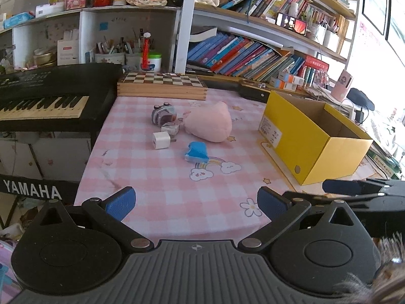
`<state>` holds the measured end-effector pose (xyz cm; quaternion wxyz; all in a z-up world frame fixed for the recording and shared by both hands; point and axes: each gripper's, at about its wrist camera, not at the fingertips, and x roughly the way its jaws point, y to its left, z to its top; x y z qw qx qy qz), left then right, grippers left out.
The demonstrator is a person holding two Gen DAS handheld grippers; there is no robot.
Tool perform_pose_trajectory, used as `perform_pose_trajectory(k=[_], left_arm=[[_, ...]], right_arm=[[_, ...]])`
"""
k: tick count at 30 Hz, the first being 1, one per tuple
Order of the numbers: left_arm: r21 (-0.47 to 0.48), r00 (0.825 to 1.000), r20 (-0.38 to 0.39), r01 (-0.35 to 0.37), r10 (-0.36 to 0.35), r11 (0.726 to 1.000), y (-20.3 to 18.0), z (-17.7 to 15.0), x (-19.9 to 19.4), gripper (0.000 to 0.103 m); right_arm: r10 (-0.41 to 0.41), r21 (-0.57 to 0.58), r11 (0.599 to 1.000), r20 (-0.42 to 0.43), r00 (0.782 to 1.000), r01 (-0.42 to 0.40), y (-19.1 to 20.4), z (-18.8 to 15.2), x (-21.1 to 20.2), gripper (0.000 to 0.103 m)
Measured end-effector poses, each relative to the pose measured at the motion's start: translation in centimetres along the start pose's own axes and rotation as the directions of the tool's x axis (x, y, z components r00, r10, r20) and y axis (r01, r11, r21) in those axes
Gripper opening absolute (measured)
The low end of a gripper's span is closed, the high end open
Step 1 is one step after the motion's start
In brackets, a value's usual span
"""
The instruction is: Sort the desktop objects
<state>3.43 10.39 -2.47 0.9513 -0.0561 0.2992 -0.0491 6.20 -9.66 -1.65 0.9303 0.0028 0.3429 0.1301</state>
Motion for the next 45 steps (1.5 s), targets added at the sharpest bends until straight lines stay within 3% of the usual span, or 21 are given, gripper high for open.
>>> perform_pose_trajectory(k=[19,45], left_arm=[[-0.047,1.0,-0.028,-0.003,0.002,0.999,0.9,0.5,2.0,0.103],[-0.081,0.995,-0.067,-0.074,0.069,0.994,1.1,5.1,10.2,0.101]], right_arm=[[0.01,-0.039,0.999,-0.032,0.999,-0.011,0.3,1.4,2.2,0.082],[0.07,-0.071,0.995,-0.097,0.993,-0.077,-2.6,6.8,10.3,0.082]])
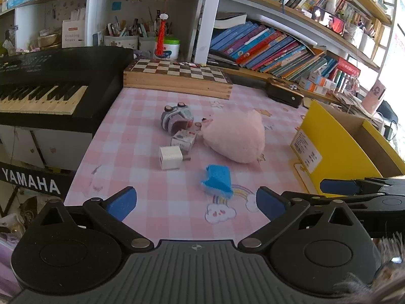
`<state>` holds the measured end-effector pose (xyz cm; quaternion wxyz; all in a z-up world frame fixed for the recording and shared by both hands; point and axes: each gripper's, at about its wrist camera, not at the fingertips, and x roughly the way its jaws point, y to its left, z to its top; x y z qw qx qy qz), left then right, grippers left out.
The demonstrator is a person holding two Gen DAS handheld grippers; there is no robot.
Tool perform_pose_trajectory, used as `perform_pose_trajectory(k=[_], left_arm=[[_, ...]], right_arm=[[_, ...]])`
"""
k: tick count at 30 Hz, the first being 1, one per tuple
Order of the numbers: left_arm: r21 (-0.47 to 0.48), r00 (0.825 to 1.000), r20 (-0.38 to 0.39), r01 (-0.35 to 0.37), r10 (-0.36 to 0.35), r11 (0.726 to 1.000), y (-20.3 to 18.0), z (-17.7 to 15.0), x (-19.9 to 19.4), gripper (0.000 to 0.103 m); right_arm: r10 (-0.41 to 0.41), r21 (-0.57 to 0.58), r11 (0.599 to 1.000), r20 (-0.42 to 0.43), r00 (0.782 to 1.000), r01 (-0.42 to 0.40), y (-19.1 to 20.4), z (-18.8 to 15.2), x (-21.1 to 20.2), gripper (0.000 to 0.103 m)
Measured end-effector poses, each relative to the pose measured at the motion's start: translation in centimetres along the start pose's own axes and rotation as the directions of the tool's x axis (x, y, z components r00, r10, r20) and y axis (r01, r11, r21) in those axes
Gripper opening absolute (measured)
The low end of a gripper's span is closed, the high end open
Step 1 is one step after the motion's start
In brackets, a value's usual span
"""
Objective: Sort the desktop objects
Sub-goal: 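Lower the left tool onto the blue block and close on it while the right tool approaches the pink plush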
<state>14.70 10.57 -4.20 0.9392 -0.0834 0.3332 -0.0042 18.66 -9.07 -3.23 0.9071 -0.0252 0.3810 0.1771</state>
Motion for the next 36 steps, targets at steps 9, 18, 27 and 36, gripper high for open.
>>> perform_pose_trajectory(k=[9,18,27,36], left_arm=[[-0.024,0.999,-0.01,-0.036,0.036,0.999,0.1,1.2,1.9,0.101],[0.003,0.998,-0.066,-0.007,0.007,1.0,-0.6,1.7,4.9,0.08],[0.106,0.994,-0.108,0.033,-0.021,0.994,-2.6,1.9,8.2,0.067],[0.185,0.991,-0.137,0.036,-0.01,0.982,-3.9,1.6,10.5,0.048]], right_arm=[[0.028,-0.026,0.999,-0.006,1.0,-0.028,-0.6,1.8,2.1,0.081],[0.003,-0.014,1.0,0.0,1.0,-0.003,-1.9,3.4,3.6,0.08],[0.026,0.0,1.0,0.02,0.999,-0.026,-2.7,5.3,4.6,0.08],[0.075,-0.006,0.997,-0.02,0.997,-0.075,-2.4,6.8,6.6,0.083]])
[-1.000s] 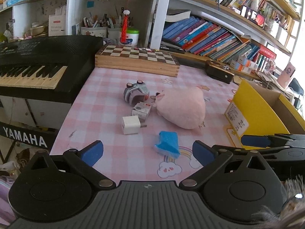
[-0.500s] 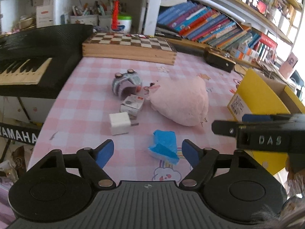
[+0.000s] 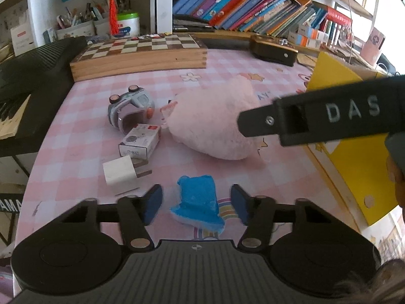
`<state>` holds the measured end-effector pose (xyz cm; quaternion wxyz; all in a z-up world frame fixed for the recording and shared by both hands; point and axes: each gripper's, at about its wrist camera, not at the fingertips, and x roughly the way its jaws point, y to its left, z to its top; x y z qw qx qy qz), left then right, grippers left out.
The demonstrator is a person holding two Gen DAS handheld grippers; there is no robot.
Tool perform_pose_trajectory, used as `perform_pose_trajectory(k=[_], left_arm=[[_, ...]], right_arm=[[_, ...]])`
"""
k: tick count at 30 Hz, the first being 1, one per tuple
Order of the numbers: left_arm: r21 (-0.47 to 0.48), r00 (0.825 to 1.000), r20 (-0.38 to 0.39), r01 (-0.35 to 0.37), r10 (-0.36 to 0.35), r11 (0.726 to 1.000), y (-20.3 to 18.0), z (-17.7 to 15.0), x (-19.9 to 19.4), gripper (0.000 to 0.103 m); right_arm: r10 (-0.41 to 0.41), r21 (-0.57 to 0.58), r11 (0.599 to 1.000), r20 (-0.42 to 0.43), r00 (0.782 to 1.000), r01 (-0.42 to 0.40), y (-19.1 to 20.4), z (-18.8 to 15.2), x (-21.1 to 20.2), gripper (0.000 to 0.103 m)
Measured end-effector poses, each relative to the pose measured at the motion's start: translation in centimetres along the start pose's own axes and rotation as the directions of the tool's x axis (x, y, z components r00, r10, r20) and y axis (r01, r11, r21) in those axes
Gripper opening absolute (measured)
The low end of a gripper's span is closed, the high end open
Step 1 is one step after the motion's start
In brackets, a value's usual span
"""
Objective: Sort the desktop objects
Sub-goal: 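Lower the left tool onto the blue block and close on it while the right tool approaches the pink plush, then close the right tool on the pink plush and lift it while the left tool holds the blue block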
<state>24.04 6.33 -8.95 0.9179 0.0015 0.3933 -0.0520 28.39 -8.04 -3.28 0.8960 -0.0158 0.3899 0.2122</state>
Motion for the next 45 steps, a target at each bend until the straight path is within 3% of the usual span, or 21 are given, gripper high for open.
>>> perform_pose_trajectory(k=[7,13,22,24,26,30,45], left_arm=[[0.021,1.0,0.012,-0.017,0.017,1.0,-0.1,-0.3,0.1,0.028],[-0.017,0.999,0.043,-0.022,0.023,1.0,0.8,0.0,-1.5,0.028],[-0.166,0.998,0.058,-0.009,0.019,0.986,3.3,-0.9,-4.5,0.027],[-0.185,0.998,0.061,-0.012,0.023,0.983,3.7,-0.9,-4.9,0.027],[-0.203,0.997,0.066,-0.011,0.025,0.979,3.9,-1.0,-5.3,0.027],[-0.217,0.996,0.086,0.002,0.017,0.976,4.2,-0.8,-6.2,0.027],[-0.215,0.978,0.199,0.107,-0.063,0.971,3.7,-0.5,-10.3,0.027]], right_arm=[[0.007,-0.042,0.999,-0.018,1.0,-0.008,0.8,0.7,1.4,0.087],[0.011,-0.108,0.994,-0.044,0.999,-0.016,1.9,1.5,3.3,0.091],[0.025,-0.185,0.982,-0.102,0.994,-0.044,2.7,2.8,7.1,0.092],[0.028,-0.194,0.98,-0.113,0.993,-0.05,2.6,2.7,7.5,0.086],[0.045,-0.191,0.979,-0.118,0.992,-0.068,2.4,2.6,7.6,0.075],[0.038,-0.169,0.984,-0.096,0.995,-0.054,1.8,2.5,6.4,0.068],[0.029,-0.002,1.0,0.066,0.997,-0.029,1.0,1.3,-3.7,0.068]])
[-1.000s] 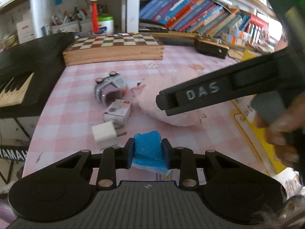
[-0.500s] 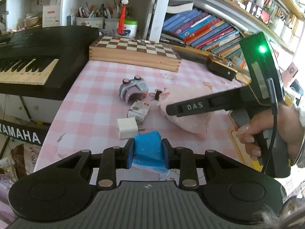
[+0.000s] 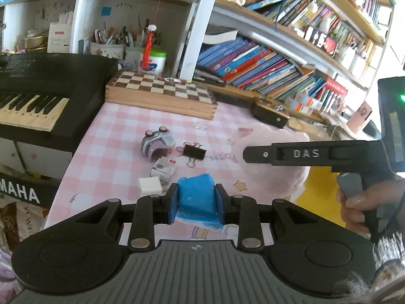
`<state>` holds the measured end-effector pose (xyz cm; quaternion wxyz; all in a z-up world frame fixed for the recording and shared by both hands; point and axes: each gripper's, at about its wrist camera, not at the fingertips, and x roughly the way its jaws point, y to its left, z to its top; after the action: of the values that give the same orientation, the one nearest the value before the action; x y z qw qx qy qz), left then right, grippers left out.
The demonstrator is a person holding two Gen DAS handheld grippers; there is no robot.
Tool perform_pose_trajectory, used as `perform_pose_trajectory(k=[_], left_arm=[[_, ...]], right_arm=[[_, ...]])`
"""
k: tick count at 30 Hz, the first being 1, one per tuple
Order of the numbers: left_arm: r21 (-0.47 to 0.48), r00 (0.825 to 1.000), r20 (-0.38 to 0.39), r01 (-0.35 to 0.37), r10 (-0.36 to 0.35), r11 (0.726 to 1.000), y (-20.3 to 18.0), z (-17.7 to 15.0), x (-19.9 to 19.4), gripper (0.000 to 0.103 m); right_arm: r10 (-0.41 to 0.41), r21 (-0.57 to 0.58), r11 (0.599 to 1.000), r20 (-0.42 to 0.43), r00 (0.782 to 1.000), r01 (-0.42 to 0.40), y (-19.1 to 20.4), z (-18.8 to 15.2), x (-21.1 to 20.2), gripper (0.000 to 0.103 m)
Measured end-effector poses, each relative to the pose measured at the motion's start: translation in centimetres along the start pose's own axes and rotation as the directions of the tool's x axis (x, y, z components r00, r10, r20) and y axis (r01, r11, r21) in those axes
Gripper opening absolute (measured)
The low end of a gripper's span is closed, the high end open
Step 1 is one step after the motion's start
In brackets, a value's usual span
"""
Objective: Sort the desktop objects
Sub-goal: 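Close the right tool on the pink plush and lift it while the left tool holds the blue block, then carry the blue block and pink plush over the yellow box with both tools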
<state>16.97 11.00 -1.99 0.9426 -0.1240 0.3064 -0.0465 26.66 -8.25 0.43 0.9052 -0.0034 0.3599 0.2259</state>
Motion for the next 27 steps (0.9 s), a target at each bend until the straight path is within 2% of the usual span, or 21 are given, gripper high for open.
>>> perform_pose_trajectory(k=[9,19,27], left_arm=[[0.012,0.996,0.048,0.073,-0.074,0.997,-0.6,-0.1,-3.8,0.027],[0.029,0.993,0.046,0.111,-0.113,0.993,-0.3,-1.6,-6.7,0.027],[0.038,0.99,0.028,0.138,-0.139,0.99,-0.1,-3.1,-8.7,0.027]], right_arm=[[0.018,0.031,0.999,0.05,0.999,-0.02,1.0,-1.6,-5.1,0.068],[0.005,0.076,0.997,0.02,1.0,-0.007,2.8,-5.4,-8.3,0.068],[-0.002,0.056,0.998,0.004,1.0,0.002,4.5,-7.8,-10.3,0.068]])
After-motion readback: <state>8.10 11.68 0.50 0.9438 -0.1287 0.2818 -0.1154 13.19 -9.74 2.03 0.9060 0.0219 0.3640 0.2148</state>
